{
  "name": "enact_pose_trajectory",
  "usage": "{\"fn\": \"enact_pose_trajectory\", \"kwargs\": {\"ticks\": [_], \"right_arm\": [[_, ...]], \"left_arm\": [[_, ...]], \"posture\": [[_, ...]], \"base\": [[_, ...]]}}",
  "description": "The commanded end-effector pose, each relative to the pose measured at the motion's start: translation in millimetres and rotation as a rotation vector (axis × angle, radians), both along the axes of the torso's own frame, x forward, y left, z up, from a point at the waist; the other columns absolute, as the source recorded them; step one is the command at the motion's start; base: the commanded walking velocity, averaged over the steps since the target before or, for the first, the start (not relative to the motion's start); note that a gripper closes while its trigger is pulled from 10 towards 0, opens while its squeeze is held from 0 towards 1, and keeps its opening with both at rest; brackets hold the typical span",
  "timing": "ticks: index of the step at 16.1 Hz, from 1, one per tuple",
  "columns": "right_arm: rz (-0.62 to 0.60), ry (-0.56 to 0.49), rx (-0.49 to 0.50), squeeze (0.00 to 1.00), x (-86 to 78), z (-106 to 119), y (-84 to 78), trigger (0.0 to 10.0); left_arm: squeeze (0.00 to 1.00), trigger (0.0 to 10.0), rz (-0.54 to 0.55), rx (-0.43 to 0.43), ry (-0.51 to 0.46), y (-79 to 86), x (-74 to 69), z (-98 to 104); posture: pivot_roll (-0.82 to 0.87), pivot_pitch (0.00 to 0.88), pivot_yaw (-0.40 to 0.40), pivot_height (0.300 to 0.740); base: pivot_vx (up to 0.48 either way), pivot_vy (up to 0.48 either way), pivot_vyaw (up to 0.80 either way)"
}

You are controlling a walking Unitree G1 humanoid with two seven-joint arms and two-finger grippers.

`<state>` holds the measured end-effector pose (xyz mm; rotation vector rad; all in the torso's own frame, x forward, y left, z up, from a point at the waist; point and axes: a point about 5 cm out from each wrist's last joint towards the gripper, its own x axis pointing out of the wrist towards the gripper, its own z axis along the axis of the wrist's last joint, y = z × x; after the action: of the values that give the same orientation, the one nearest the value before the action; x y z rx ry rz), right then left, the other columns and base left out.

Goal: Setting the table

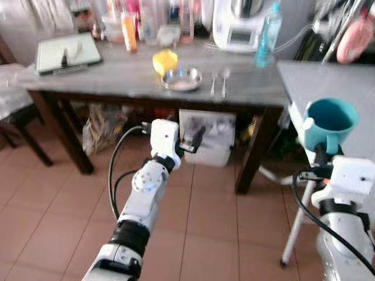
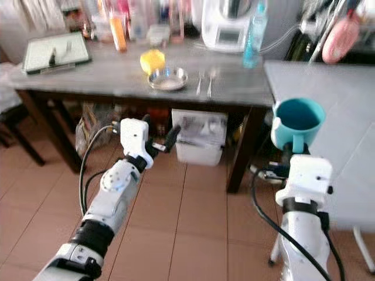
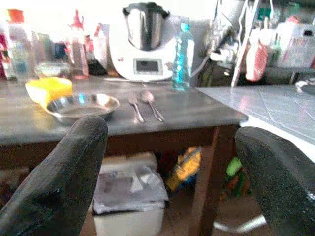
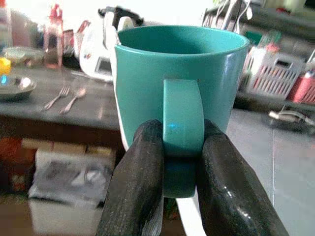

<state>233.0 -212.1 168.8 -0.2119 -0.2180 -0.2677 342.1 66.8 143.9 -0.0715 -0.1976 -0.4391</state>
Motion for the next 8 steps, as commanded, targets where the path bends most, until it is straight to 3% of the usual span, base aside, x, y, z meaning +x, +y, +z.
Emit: {"fn": "enact_pose_trajectory", "kwargs": {"ticks": [1, 8], "right_arm": [[0.018, -0.025, 0.008, 0.00, 0.2, 4.8, 5.5, 10.0], [0.014, -0.026, 0.005, 0.00, -0.3, 4.8, 4.9, 10.0]], "left_arm": [[0.00, 10.0, 0.022, 0.007, 0.012, 7.8, 0.4, -3.4], [0.00, 10.0, 0.013, 0.002, 0.013, 5.1, 1.8, -2.4]], "posture": [[-0.01, 0.074, -0.009, 0.740], [-0.02, 0.068, -0.005, 0.740]], "base": [[0.480, 0.000, 0.00], [0.480, 0.000, 0.00]]}}
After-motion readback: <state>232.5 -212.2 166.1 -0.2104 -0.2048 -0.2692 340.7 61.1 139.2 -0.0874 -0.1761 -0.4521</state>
